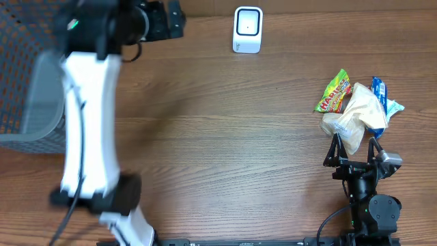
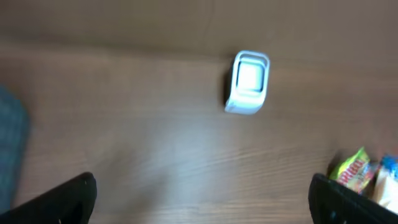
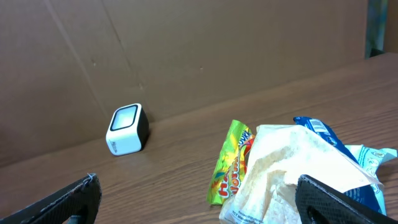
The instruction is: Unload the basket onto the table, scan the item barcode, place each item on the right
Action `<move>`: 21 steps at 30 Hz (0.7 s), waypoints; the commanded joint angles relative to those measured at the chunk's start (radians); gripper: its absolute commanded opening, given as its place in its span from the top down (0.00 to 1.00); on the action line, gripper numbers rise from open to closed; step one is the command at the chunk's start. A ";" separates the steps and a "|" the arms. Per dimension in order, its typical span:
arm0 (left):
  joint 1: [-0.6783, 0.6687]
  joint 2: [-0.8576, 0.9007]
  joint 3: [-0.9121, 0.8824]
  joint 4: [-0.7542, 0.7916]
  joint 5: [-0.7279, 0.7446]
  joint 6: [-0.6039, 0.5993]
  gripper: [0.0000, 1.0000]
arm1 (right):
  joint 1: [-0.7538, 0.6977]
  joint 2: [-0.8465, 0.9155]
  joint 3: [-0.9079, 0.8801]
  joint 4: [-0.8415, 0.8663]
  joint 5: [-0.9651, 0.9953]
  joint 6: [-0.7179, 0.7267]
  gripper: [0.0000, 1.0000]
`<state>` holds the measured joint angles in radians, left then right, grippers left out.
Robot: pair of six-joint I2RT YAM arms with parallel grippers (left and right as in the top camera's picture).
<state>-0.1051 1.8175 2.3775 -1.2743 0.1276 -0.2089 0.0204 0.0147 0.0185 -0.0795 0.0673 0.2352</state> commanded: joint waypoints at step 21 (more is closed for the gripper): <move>0.082 -1.206 -1.546 0.837 -0.057 0.234 0.00 | 0.005 -0.012 -0.011 0.003 0.009 -0.004 0.00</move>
<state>-0.0425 0.6830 0.9421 -0.4686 0.0868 0.0017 0.0204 0.0147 0.0185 -0.0807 0.0677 0.2352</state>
